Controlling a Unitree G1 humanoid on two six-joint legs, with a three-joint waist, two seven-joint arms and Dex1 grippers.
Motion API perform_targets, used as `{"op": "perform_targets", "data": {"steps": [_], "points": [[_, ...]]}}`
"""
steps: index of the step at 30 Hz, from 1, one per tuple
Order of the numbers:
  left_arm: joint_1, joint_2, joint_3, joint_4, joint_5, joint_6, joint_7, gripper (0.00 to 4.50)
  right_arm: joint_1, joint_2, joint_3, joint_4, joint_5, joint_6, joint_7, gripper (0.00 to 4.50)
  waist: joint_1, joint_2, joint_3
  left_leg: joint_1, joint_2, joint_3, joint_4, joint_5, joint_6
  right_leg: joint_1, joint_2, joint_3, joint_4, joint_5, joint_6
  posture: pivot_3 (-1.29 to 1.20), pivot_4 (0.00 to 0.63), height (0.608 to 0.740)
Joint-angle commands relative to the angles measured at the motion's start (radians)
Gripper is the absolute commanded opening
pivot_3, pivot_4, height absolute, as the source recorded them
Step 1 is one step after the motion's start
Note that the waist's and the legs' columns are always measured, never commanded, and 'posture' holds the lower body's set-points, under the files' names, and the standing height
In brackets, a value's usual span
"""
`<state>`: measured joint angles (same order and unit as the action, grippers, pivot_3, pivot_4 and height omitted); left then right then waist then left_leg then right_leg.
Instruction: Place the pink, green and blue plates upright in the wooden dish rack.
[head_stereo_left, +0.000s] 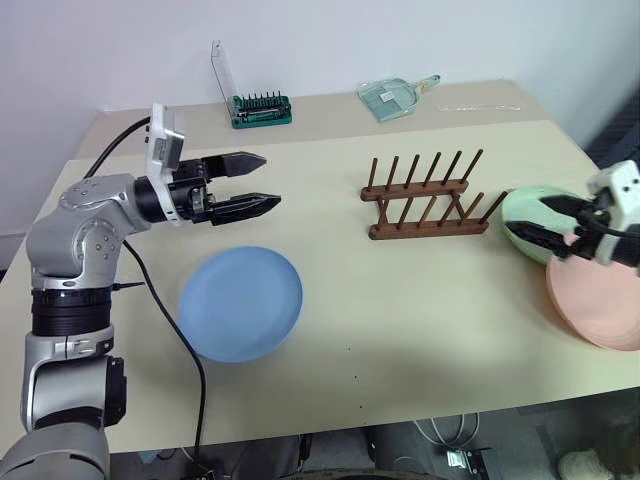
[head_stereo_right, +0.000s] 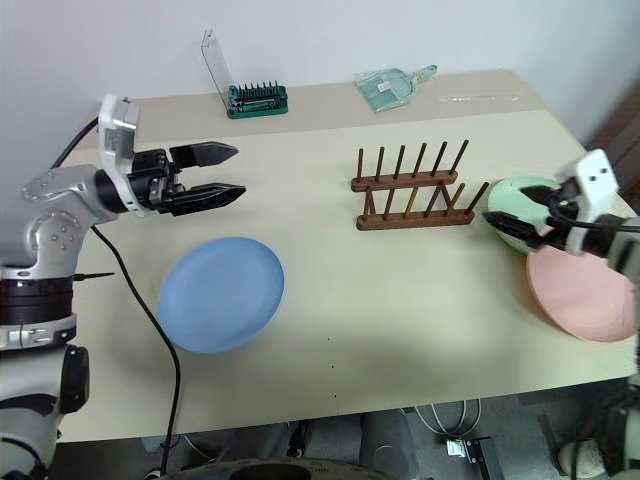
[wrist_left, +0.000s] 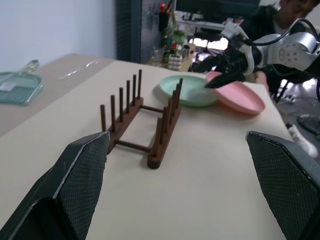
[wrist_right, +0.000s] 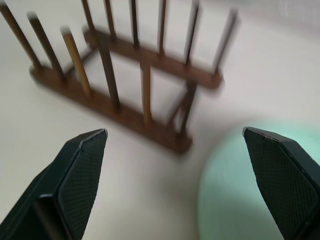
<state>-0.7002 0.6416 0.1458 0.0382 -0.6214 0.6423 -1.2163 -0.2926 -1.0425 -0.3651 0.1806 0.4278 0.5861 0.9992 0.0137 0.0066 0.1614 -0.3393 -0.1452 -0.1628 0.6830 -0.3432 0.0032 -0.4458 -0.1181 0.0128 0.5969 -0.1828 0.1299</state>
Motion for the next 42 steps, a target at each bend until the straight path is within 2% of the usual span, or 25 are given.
{"op": "perform_targets", "data": {"steps": [1, 4, 9, 13, 15, 19, 24, 30, 39, 42], "points": [[-0.027, -0.028, -0.03, 0.008, -0.006, -0.032, -0.01, 4.48, 0.085, -0.081, -0.072, -0.098, 0.0, 0.07, 0.016, 4.43, 0.0, 0.0, 0.0, 0.0, 0.0, 0.0, 0.0, 0.0, 0.0, 0.0, 0.0, 0.0, 0.0, 0.0, 0.0, 0.0, 0.15, 0.74], [-0.053, -0.063, -0.065, 0.05, 0.002, -0.042, -0.026, 4.48, 0.161, -0.166, -0.107, -0.116, 0.0, 0.136, 0.067, 4.43, 0.0, 0.0, 0.0, 0.0, 0.0, 0.001, 0.0, 0.0, 0.0, 0.0, 0.0, 0.0, 0.0, 0.0, 0.0, 0.0, 0.15, 0.74], [-0.099, -0.103, -0.118, 0.126, 0.019, -0.068, -0.064, 4.48, 0.264, -0.214, -0.194, -0.163, 0.019, 0.214, 0.129, 4.43, -0.001, 0.0, 0.0, 0.0, 0.0, 0.002, 0.0, 0.0, 0.0, 0.0, 0.0, 0.0, -0.001, 0.0, 0.0, 0.0, 0.15, 0.74], [-0.128, -0.136, -0.15, 0.171, 0.058, -0.123, -0.069, 4.48, 0.334, -0.205, -0.236, -0.203, -0.011, 0.251, 0.104, 4.43, 0.001, -0.001, 0.0, 0.0, 0.001, 0.002, 0.0, 0.0, 0.0, 0.001, 0.0, 0.0, -0.001, 0.0, 0.0, 0.0, 0.15, 0.74], [-0.121, -0.146, -0.139, 0.143, 0.031, -0.132, -0.095, 4.48, 0.383, -0.187, -0.274, -0.237, 0.019, 0.313, 0.121, 4.43, 0.001, -0.001, 0.0, 0.0, 0.001, 0.002, 0.0, 0.0, 0.001, 0.0, 0.0, 0.0, -0.001, 0.0, 0.0, 0.0, 0.15, 0.74], [-0.092, -0.141, -0.136, 0.082, 0.026, -0.188, -0.131, 4.48, 0.493, -0.13, -0.314, -0.306, -0.01, 0.302, 0.091, 4.43, 0.002, -0.002, 0.001, 0.0, 0.001, 0.001, 0.0, 0.0, 0.001, 0.0, 0.0, 0.0, -0.002, 0.0, 0.0, 0.0, 0.15, 0.74], [-0.053, -0.128, -0.162, 0.048, 0.07, -0.299, -0.182, 4.48, 0.535, -0.045, -0.31, -0.397, -0.023, 0.331, -0.011, 4.43, 0.0, -0.001, 0.001, 0.001, 0.001, 0.002, 0.0, 0.0, 0.001, 0.001, 0.0, 0.0, -0.001, 0.0, 0.0, 0.0, 0.15, 0.74], [-0.042, -0.148, -0.157, 0.053, 0.094, -0.422, -0.184, 4.48, 0.57, 0.001, -0.248, -0.465, -0.08, 0.31, -0.109, 4.43, 0.004, -0.002, 0.001, 0.001, 0.001, 0.002, 0.0, 0.0, 0.001, 0.002, 0.0, 0.001, -0.002, 0.0, 0.0, 0.0, 0.15, 0.74], [-0.03, -0.171, -0.155, 0.035, 0.061, -0.424, -0.196, 4.48, 0.564, 0.032, -0.164, -0.43, -0.121, 0.27, -0.175, 4.43, 0.002, -0.002, 0.001, 0.001, 0.001, 0.002, 0.0, 0.0, 0.001, 0.002, 0.0, 0.0, -0.002, 0.0, 0.0, 0.0, 0.15, 0.74], [-0.027, -0.17, -0.156, 0.025, 0.059, -0.419, -0.191, 4.5, 0.537, 0.038, -0.147, -0.397, -0.127, 0.268, -0.194, 3.64, 0.002, -0.002, 0.001, 0.001, 0.001, 0.002, 0.0, 0.0, 0.001, 0.002, 0.0, 0.0, -0.002, 0.0, 0.0, 0.0, 0.15, 0.74]]}}
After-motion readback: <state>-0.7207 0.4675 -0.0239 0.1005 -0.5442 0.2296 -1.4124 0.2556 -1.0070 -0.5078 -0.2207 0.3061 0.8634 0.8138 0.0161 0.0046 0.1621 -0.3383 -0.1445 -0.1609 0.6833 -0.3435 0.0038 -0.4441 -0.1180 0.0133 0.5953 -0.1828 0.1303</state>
